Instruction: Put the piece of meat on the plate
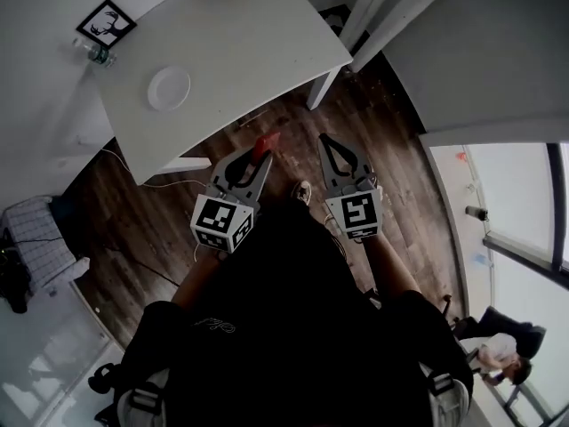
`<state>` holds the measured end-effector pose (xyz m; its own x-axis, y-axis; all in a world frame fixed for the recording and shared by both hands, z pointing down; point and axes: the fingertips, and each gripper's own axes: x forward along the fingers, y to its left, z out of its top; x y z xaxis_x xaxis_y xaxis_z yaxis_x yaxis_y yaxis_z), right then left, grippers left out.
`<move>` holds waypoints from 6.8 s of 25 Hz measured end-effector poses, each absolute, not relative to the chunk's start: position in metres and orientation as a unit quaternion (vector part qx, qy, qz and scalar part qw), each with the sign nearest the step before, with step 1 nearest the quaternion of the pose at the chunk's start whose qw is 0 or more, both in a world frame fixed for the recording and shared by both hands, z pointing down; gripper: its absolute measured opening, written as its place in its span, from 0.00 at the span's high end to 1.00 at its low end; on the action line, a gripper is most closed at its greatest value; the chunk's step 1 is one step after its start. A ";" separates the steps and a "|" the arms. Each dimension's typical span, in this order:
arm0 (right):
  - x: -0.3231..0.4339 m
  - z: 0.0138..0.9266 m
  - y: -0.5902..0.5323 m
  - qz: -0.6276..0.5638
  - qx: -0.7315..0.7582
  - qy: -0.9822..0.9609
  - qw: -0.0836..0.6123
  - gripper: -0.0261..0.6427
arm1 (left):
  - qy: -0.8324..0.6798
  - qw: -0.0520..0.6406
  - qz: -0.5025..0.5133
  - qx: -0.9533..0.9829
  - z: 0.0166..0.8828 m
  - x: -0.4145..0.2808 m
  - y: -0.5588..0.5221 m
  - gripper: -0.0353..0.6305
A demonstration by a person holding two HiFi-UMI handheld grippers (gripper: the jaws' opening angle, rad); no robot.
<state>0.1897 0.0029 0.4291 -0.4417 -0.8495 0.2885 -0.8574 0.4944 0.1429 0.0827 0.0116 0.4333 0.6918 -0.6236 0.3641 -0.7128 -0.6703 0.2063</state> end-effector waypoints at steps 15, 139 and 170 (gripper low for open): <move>0.086 0.428 -0.060 0.005 0.375 -0.916 0.141 0.93 | -0.475 0.170 0.127 0.854 0.438 -0.010 -0.040 0.82; -0.206 0.623 -0.226 -0.238 0.179 -0.748 0.593 0.82 | -0.505 0.286 0.211 0.787 0.596 -0.287 -0.190 0.94; -0.202 0.631 -0.238 -0.353 0.120 -0.704 0.604 0.80 | -0.486 0.297 0.220 0.792 0.607 -0.275 -0.187 0.94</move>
